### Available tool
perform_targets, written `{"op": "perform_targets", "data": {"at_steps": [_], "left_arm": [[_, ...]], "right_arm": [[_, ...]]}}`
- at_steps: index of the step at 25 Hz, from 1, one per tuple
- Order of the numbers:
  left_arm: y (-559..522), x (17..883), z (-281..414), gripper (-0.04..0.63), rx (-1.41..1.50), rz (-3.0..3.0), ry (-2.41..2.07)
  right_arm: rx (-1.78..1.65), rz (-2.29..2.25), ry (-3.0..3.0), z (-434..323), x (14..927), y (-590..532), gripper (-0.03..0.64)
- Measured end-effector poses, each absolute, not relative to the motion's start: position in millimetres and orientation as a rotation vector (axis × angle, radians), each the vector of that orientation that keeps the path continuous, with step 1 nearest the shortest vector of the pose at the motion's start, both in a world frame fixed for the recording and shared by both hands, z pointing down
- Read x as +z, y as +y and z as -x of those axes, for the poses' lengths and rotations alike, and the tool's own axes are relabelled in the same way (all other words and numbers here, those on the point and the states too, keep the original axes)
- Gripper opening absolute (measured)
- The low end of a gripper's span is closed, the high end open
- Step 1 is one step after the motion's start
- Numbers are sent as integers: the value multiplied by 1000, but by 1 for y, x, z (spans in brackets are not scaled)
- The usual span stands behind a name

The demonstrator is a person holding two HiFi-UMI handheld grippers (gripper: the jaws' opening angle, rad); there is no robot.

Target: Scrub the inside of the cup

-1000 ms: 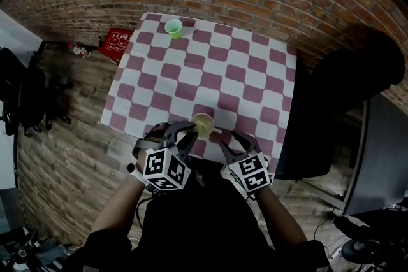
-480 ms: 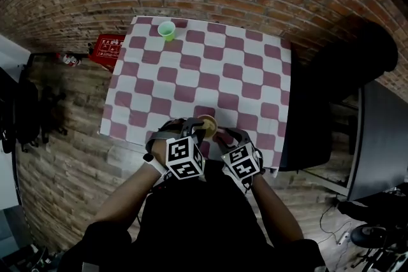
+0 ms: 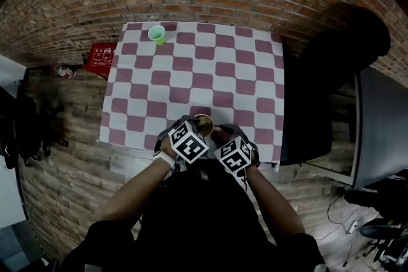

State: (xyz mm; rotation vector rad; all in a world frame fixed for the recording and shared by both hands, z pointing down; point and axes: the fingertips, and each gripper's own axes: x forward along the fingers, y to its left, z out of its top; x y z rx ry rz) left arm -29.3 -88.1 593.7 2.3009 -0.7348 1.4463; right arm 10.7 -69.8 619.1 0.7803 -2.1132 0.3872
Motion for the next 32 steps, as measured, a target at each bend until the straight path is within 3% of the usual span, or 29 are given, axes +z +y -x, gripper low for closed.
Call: {"op": "perform_targets", "data": {"at_steps": [16, 32], "left_arm": [[-86, 483, 42, 72, 606, -2206, -667], [-88, 591, 27, 72, 1266, -2280, -702]], "right_arm": [[398, -792, -2126, -11, 617, -75, 130], [394, -776, -2113, -9, 619, -75, 130]]}}
